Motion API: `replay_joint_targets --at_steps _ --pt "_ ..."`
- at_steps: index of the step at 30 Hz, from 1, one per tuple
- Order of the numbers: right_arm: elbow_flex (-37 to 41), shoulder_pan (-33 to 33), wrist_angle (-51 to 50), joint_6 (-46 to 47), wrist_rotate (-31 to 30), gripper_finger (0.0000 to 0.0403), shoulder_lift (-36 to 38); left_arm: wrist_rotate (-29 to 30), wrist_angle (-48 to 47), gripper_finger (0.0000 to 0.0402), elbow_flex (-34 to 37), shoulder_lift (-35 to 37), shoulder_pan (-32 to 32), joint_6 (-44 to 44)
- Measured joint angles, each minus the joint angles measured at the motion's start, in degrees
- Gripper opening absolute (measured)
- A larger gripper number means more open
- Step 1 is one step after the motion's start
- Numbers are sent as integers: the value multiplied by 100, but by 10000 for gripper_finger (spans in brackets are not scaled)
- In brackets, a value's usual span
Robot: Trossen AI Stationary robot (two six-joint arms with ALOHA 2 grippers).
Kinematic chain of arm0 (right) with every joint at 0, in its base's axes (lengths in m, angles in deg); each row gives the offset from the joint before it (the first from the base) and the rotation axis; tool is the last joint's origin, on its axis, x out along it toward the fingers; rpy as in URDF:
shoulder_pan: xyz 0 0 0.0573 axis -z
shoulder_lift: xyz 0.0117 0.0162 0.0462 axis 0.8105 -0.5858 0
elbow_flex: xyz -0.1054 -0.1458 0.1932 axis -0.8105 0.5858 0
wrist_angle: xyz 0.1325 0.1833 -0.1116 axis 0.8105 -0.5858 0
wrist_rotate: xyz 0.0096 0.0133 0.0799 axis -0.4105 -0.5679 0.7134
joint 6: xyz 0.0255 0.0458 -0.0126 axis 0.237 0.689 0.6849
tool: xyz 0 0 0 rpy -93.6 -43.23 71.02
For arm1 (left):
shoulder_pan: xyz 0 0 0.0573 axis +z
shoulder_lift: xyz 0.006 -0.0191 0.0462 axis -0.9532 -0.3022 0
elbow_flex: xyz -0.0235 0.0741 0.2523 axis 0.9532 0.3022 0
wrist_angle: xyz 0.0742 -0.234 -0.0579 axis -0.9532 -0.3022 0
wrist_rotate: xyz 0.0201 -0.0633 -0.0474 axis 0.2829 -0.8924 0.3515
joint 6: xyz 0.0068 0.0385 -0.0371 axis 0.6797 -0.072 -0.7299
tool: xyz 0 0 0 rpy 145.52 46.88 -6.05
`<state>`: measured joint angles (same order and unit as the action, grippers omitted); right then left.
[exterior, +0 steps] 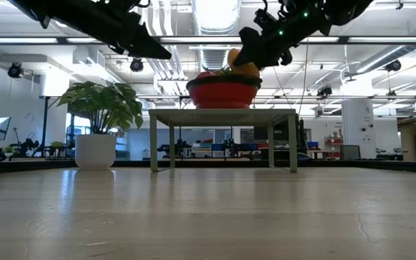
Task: Pick & Place Fruit
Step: Put the yellow table knife on the shelf
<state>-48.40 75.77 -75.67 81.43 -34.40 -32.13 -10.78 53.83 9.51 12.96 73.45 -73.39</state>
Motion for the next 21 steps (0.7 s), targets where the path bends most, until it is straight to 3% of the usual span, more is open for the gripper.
replay_joint_targets --at_steps 13,21 --pt "-445 -297 -515 -173 30 354 29 0 -1 222 0 0 -2 0" --pt "-1156 -598 -1858 -173 -33 332 83 0 -1 222 0 0 -2 0"
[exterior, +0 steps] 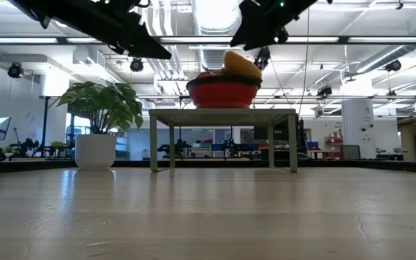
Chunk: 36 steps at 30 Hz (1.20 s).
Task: Pick & Place Fruit
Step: Put the yellow table knife on the shelf
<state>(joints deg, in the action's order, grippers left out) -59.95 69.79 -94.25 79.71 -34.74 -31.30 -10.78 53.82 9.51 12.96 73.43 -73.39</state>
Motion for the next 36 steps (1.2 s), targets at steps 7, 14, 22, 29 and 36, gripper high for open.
replay_joint_targets --at_steps 7,14,22,29,36 --pt "-213 23 -502 -53 -319 301 -4 0 0 222 0 0 2 0" --pt "-188 6 -508 -179 -468 270 30 0 1 222 0 0 2 2" --pt "-186 8 -497 -264 -485 242 228 0 1 222 0 0 1 1" --pt "-186 -162 -743 -253 -481 225 617 0 0 222 0 0 2 0" --pt "-181 -883 -1687 181 -466 214 917 0 0 222 2 0 2 0"
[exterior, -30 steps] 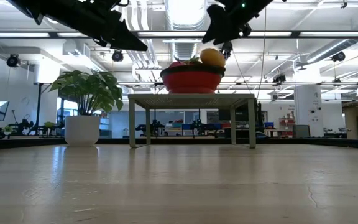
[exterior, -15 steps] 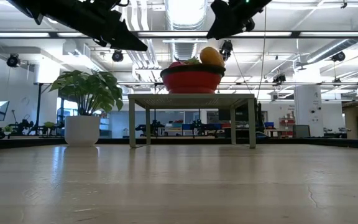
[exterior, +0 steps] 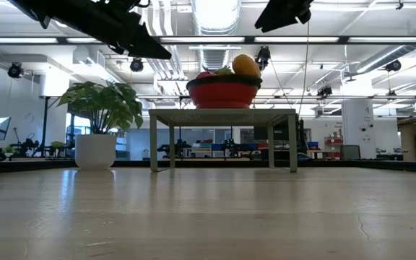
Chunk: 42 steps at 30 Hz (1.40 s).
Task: Pick & Place Fruit
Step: Put the yellow table knife on the shelf
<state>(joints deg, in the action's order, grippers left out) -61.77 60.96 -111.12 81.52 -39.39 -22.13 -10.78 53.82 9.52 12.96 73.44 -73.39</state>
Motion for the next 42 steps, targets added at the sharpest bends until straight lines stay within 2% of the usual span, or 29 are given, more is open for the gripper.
replay_joint_targets --at_steps 8,18,33,42 --pt "2 -1361 -1322 1553 9 195 5 0 0 222 -2 0 -1 0" --pt "9 -3057 -2655 4473 44 164 -36 0 0 222 -2 0 0 1" --pt "72 -5086 -3044 8082 475 135 -522 0 2 222 -2 -2 1 0" --pt "98 -5912 -3044 10066 1402 167 -1535 0 0 222 -2 0 -1 2"
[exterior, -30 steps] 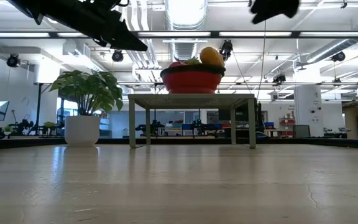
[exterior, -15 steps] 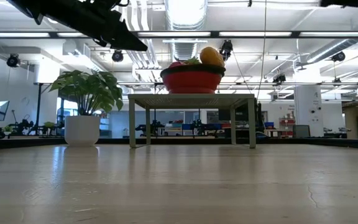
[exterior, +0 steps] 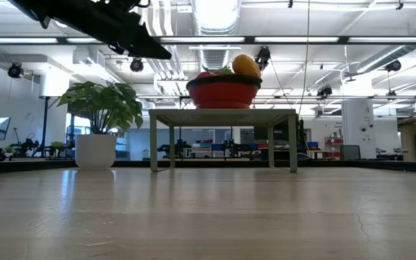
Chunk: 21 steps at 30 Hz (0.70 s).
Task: Pick & Place Fruit
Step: Put the yellow table knife on the shelf
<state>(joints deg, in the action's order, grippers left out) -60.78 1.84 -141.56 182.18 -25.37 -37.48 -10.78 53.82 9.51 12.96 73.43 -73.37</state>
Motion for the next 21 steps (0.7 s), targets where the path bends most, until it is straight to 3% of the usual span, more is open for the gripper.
replay_joint_targets --at_steps 6,12,21 --pt "-23 -264 9 873 755 189 -830 0 -1 222 1 0 0 -1" --pt "-190 -363 72 1116 1661 199 -1618 0 -2 222 0 0 0 -2" --pt "-542 -357 636 1286 1820 178 -2268 0 -2 222 0 0 -1 -2"
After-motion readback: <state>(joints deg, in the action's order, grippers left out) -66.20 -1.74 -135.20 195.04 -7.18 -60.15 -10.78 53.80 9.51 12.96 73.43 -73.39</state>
